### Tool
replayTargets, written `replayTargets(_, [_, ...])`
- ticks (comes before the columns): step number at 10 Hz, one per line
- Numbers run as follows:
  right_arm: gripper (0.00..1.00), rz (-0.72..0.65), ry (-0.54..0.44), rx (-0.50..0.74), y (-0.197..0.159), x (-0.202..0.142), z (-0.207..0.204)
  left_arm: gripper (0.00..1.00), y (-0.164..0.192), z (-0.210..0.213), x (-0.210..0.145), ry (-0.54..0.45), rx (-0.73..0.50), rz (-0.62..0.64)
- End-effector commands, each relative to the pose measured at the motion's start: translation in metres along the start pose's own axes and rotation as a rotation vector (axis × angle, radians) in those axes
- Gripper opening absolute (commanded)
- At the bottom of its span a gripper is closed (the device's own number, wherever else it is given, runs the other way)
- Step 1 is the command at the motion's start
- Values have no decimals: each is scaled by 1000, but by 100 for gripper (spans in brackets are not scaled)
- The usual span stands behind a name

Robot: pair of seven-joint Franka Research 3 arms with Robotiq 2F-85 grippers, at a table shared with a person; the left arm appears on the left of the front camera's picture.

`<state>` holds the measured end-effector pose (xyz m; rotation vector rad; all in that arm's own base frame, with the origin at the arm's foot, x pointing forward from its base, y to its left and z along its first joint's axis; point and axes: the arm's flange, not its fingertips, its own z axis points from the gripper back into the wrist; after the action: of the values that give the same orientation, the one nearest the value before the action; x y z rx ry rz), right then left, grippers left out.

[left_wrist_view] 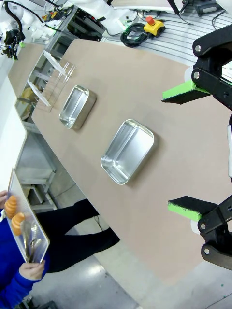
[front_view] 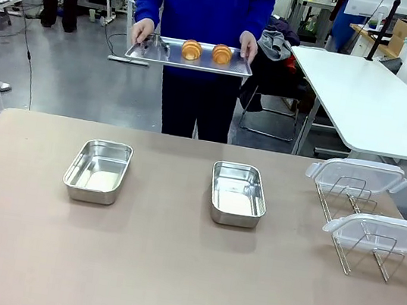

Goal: Place the bread in airtight containers.
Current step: Lift both Airtight Container.

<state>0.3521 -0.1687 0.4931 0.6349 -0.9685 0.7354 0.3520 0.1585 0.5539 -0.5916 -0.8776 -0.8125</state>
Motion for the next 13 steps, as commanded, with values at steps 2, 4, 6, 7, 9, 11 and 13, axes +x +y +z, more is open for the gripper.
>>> replayTargets(2, [100, 26, -25, -1, -4, 3, -1, 100, 1, 2, 0, -9, -8, -18])
replayTargets(4, [100, 26, -25, -1, -4, 3, -1, 100, 1, 2, 0, -9, -8, -18])
replayTargets(6, [100, 26, -25, -1, -4, 3, -1, 100, 1, 2, 0, -9, -8, -18])
replayTargets(7, [100, 26, -25, -1, -4, 3, -1, 100, 1, 2, 0, -9, -8, -18])
replayTargets(9, [100, 26, -25, -1, -4, 3, -1, 100, 1, 2, 0, -9, -8, -18])
replayTargets(11, [100, 26, -25, -1, -4, 3, -1, 100, 1, 2, 0, -9, -8, -18])
replayTargets(13, [100, 26, -25, -1, -4, 3, -1, 100, 1, 2, 0, -9, -8, -18])
